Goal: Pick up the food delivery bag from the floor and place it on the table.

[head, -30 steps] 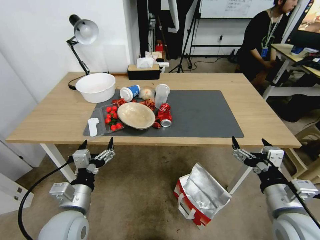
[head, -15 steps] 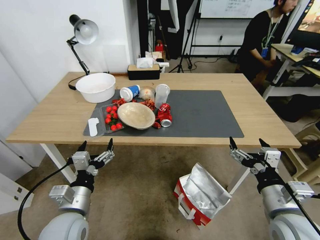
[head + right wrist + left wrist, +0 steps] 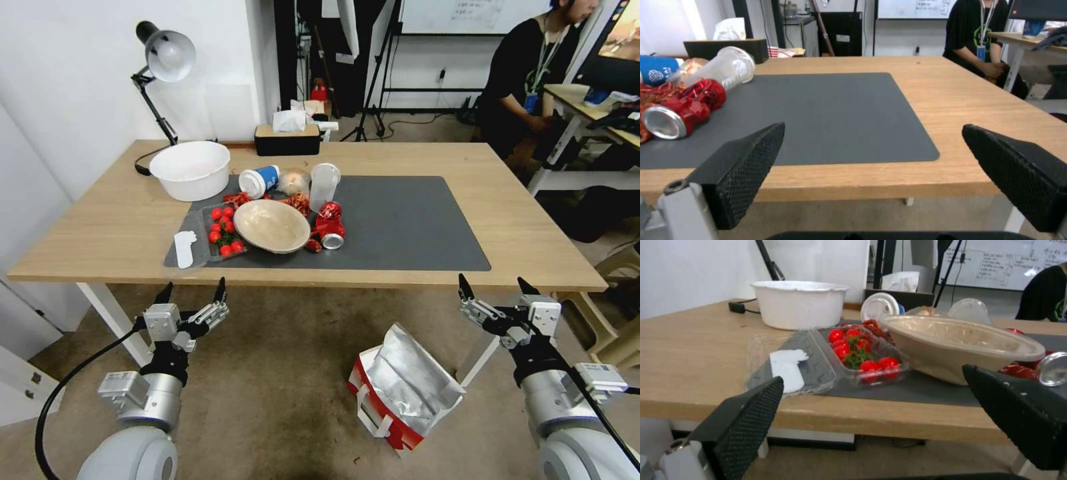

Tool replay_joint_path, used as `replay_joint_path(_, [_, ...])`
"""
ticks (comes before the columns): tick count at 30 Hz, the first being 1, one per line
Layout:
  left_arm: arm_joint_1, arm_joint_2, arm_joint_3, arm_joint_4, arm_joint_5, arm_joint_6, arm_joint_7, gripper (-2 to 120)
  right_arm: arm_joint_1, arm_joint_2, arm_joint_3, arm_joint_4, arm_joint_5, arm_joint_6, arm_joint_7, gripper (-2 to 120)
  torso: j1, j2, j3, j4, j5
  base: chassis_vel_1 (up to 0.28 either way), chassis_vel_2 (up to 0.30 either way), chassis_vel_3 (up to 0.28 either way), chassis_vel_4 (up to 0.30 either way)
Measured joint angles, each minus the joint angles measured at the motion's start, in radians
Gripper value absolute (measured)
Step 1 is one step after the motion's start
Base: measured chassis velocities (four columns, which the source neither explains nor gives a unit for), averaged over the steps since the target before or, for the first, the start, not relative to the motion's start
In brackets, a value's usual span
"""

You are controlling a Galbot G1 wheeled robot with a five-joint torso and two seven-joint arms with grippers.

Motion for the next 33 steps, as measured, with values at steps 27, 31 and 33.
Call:
replay_joint_path(27, [0.001, 0.002, 0.000, 0.000, 0.003, -0.004, -0.002, 100, -0.009, 0.002, -0.024, -0.015, -0.008, 0.056, -0.002, 100, -0.063, -0.145, -0.082, 0.0000, 0.0000, 0.000, 0.000, 0.000, 0.000])
replay_joint_path(31, [0.002, 0.002, -0.001, 0.000, 0.004, -0.007, -0.002, 100, -0.008, 0.002, -0.027, -0.018, -0.008, 0.057, -0.003, 100, -0.071, -0.164, -0.093, 0.0000, -0.0001, 0.000, 0.000, 0.000, 0.000])
replay_joint_path(33, [0.004, 0.002, -0.002, 0.000, 0.004, -0.008, -0.002, 100, -0.005, 0.005, -0.033, -0.021, -0.008, 0.058, -0.003, 100, -0.076, -0.176, -0.100, 0.0000, 0.0000, 0.000, 0.000, 0.000, 0.000])
